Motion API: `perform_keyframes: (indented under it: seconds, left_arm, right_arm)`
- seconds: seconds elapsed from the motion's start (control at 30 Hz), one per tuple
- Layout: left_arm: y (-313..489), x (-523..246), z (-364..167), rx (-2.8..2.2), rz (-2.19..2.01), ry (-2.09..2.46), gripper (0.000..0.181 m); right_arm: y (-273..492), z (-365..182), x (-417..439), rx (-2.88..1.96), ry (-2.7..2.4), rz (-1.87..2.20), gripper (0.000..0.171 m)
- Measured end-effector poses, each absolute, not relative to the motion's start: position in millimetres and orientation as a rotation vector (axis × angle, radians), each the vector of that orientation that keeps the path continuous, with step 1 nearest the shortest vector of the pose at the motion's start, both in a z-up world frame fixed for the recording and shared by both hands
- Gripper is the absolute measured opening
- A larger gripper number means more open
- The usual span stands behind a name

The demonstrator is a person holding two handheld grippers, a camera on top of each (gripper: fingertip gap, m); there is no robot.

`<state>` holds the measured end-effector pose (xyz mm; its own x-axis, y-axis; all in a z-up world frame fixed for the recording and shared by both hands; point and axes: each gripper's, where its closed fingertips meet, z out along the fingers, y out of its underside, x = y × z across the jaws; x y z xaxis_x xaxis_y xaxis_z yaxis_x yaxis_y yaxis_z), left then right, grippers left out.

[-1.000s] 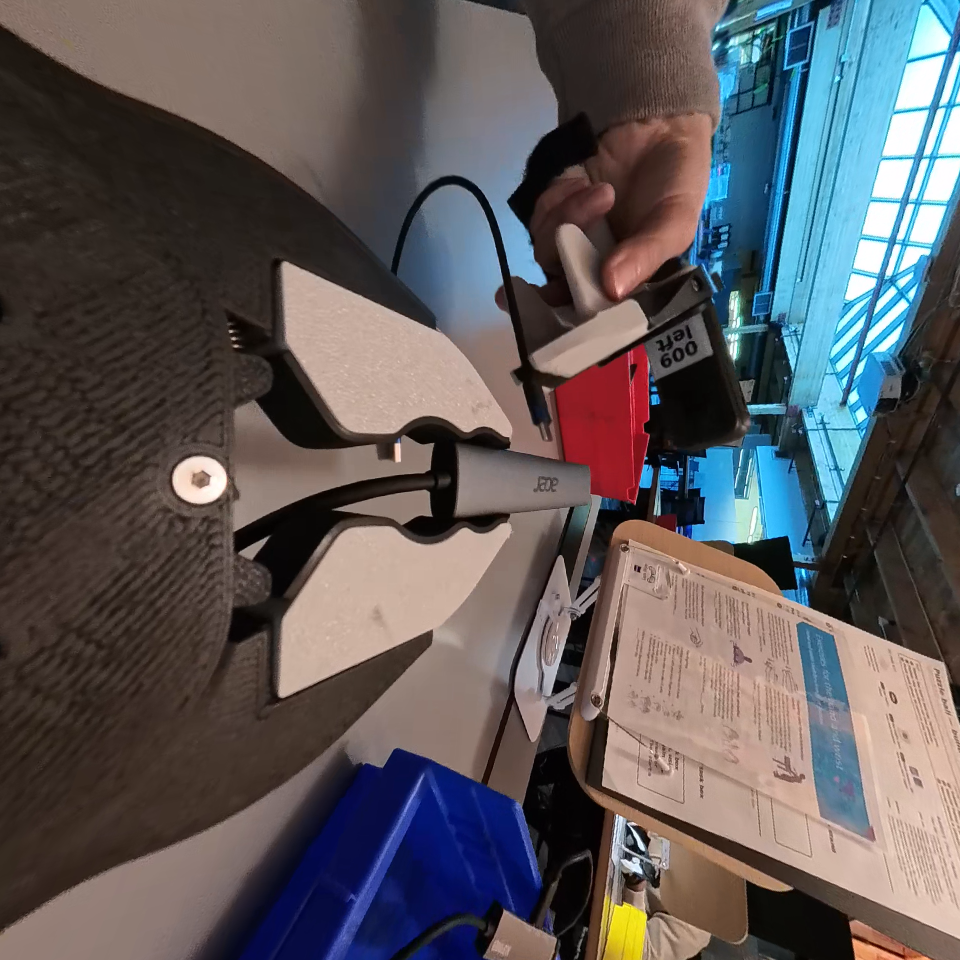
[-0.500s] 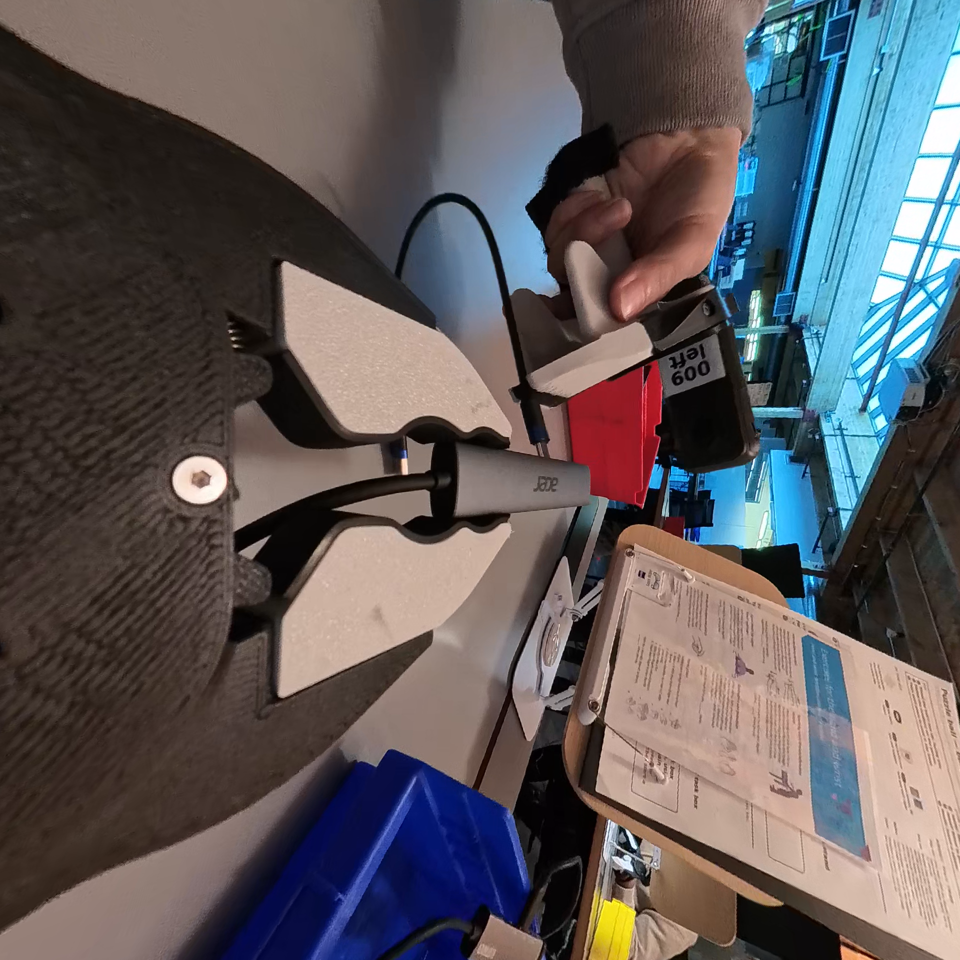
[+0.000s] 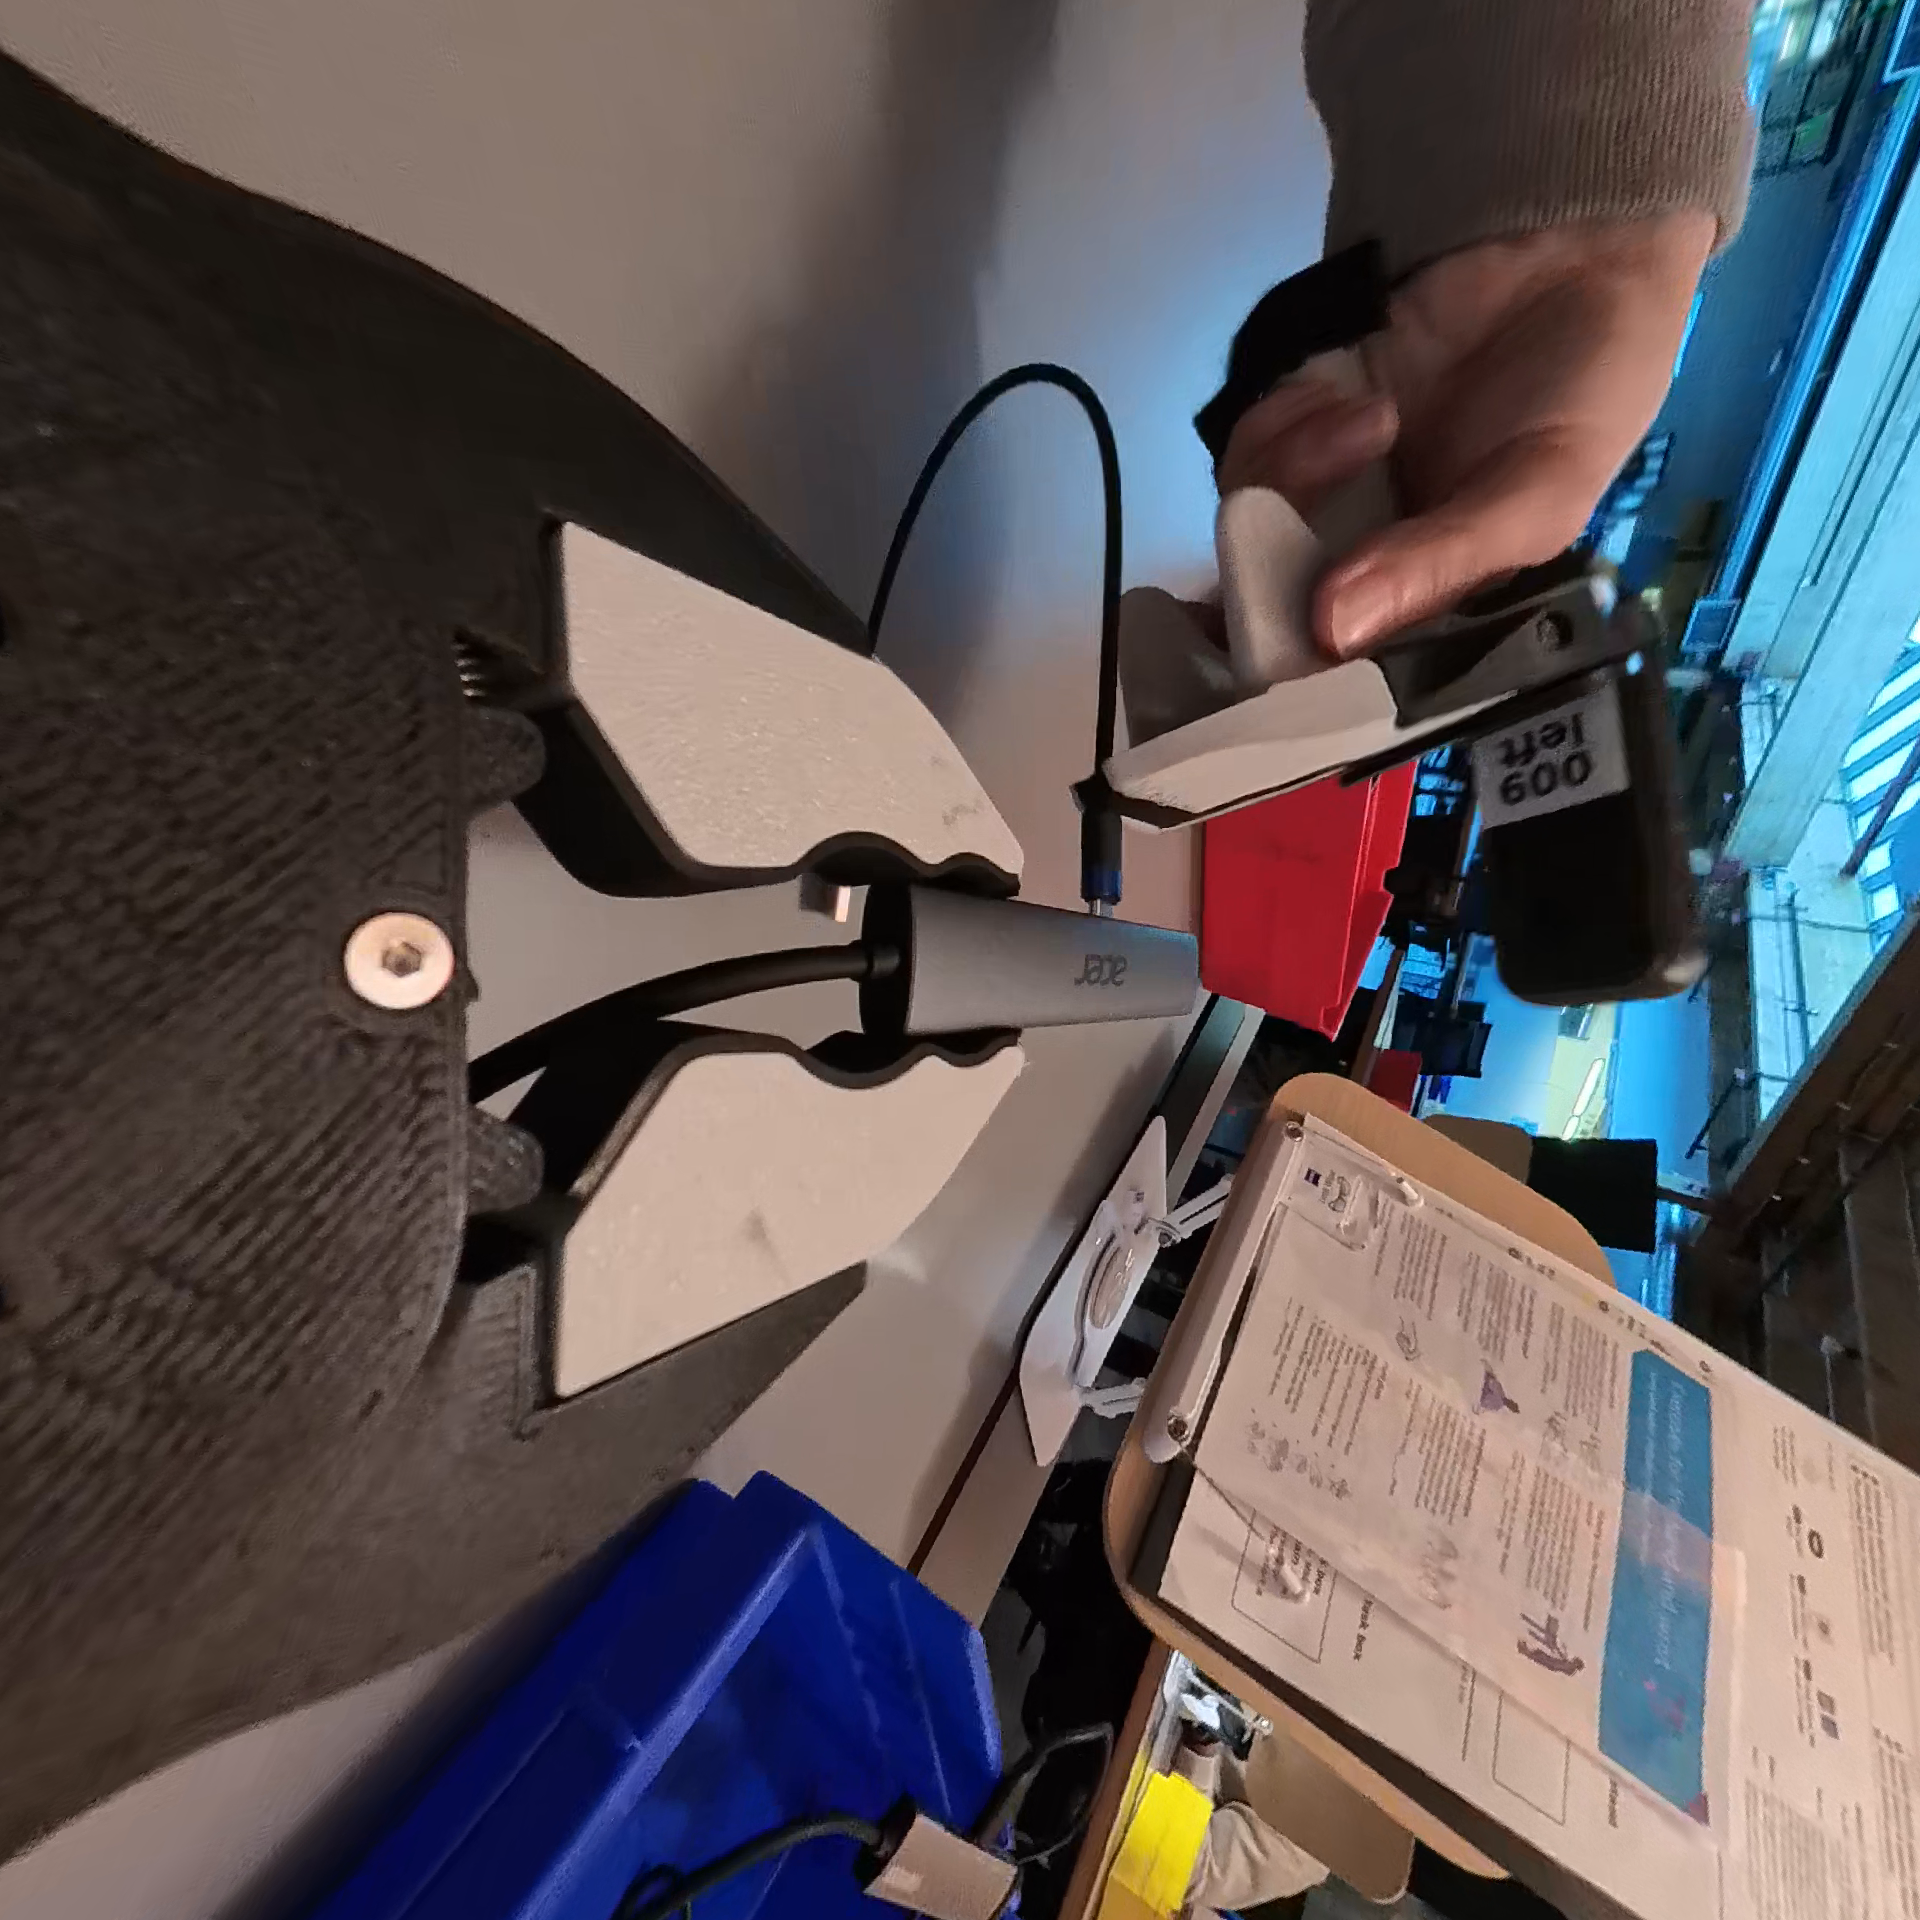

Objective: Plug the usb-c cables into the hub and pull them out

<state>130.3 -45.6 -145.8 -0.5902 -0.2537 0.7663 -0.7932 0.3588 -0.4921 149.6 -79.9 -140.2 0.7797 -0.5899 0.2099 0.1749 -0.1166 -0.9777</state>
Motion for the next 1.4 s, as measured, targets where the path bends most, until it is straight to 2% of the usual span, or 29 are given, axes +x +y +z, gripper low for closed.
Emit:
perform_keyframes:
  seconds: [0.27,0.4,0.63,0.93,1.4]
  left_arm:
    - [-61.0,163.4,-138.3,0.769,1.700,-2.718,0.009]
    - [-64.9,164.4,-141.0,0.674,1.740,-2.975,0.009]
    - [-66.2,170.6,-136.0,0.754,1.866,-2.948,0.006]
    - [-62.2,177.7,-135.6,0.754,1.767,-3.136,0.005]
    - [-63.2,179.0,-136.1,0.664,1.736,-3.082,0.005]
  right_arm:
    - [-94.2,-135.8,169.9,-1.431,0.634,-0.612,0.024]
    - [-95.9,-134.0,170.6,-1.409,0.648,-0.631,0.024]
    - [-97.7,-132.0,171.3,-1.384,0.658,-0.644,0.024]
    - [-93.4,-135.4,170.4,-1.423,0.651,-0.651,0.026]
    - [-91.5,-134.5,167.4,-1.426,0.625,-0.635,0.028]
